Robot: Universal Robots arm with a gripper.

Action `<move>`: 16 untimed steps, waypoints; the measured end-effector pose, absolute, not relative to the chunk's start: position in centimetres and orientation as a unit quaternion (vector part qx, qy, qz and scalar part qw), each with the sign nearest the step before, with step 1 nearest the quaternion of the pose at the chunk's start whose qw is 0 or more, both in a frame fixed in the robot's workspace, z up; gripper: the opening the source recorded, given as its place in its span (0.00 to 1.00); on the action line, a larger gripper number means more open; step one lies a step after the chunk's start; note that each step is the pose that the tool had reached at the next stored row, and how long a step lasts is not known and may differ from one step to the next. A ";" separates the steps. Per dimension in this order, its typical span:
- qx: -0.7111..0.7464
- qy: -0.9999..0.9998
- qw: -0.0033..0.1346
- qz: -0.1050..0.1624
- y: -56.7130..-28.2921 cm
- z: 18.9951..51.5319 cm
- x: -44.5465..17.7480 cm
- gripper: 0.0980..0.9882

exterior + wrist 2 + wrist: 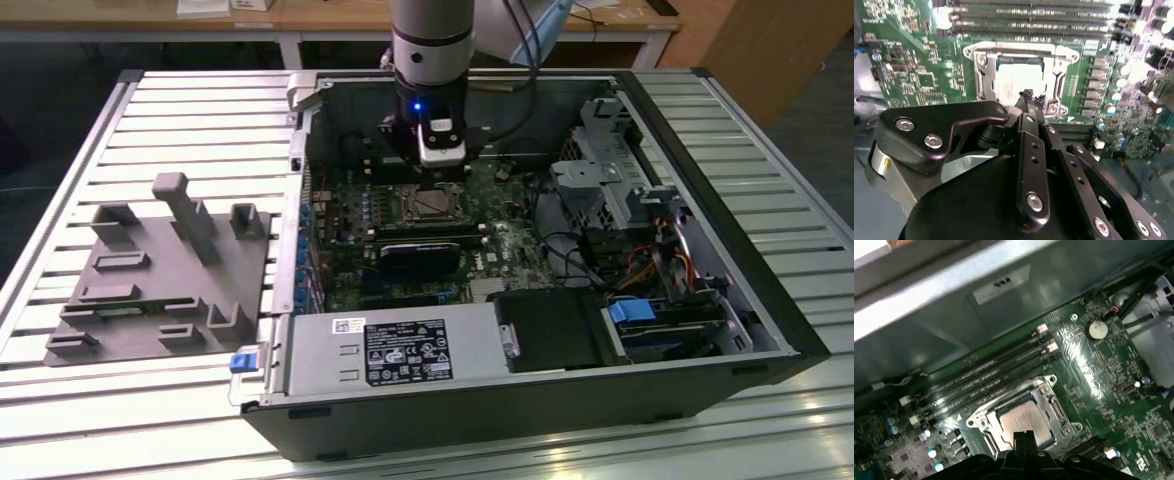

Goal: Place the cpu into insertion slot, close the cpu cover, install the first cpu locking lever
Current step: 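Install the first cpu locking lever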

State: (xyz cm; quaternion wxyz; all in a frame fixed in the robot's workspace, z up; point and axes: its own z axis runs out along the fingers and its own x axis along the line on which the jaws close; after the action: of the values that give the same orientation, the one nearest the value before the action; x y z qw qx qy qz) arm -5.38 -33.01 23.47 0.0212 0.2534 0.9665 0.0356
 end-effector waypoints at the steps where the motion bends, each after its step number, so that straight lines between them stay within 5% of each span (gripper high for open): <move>1: 0.253 0.966 0.021 0.035 -33.2 23.5 -5.4 0.00; 16: 0.253 0.967 0.023 0.031 -34.3 24.2 -5.4 0.00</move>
State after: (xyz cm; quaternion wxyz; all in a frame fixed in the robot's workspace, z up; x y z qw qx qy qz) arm -5.38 -34.27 24.18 0.0225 0.2532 0.9667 0.0307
